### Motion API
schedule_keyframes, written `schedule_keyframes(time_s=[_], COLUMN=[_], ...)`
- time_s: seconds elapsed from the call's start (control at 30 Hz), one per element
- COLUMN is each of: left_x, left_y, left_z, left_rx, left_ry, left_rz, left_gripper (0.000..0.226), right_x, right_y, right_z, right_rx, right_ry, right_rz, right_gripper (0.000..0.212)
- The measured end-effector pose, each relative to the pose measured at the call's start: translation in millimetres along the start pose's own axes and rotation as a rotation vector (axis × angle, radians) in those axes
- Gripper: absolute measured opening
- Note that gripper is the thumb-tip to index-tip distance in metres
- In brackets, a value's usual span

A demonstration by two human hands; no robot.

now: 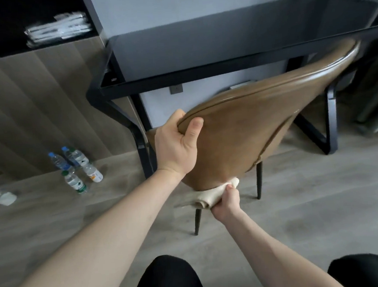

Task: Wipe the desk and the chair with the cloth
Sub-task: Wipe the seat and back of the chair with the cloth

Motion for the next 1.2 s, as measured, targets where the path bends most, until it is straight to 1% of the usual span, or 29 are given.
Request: schedule_keyframes(time_s=[0.1,0.27,0.33,0.47,0.6,0.67,0.77,0.83,0.9,1.0,1.1,1.2], left_x=[-3,-2,-2,-1,-1,-1,0,1,2,4,5,3], left_y=[5,13,17,16,14,14,17,14,9,7,10,15], left_z=[-3,-9,-11,-13,-16,-16,-15,-15,-13,-12,-12,-17], left_rx=[0.023,0.061,0.065,0.076,0.082,0.081,0.067,0.059,0.052,0.04,0.016,0.003], left_ry=[-0.035,-0.099,-0.123,-0.155,-0.108,-0.099,-0.09,-0.079,-0.073,-0.091,-0.112,-0.123], left_rz=[-0.021,-0.018,-0.009,-0.014,-0.01,-0.005,0.009,0.015,0.011,0.006,-0.011,-0.081], left_gripper=[0.081,0.084,0.084,0.093,0.099,0.101,0.104,0.107,0.11,0.11,0.11,0.104], right_x=[-30,-82,-104,-131,-126,-120,-105,-91,-70,-44,-39,-47], right_y=[-24,-75,-97,-142,-176,-177,-176,-183,-194,-203,-203,-197], right_z=[-11,-12,-13,-10,-9,-6,2,6,5,2,2,4], right_rx=[0.019,0.0,-0.057,-0.114,-0.116,-0.144,-0.192,-0.193,-0.193,-0.212,-0.235,-0.24], right_ry=[0.023,0.068,0.072,0.019,-0.005,0.03,0.112,0.155,0.185,0.171,0.154,0.119], right_rz=[-0.047,-0.131,-0.192,-0.359,-0.519,-0.551,-0.641,-0.687,-0.68,-0.632,-0.61,-0.553], right_gripper=[0.044,0.049,0.054,0.062,0.057,0.06,0.05,0.047,0.049,0.049,0.046,0.047])
Point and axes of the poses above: each hand's wrist, its own x-axis towards the middle knuckle, its own z-axis out of the palm, y = z × x, the point moved 5 cm from there along x, towards the middle knuckle, and after that the axes turned 10 degrees about y, right-handed, at the moved point
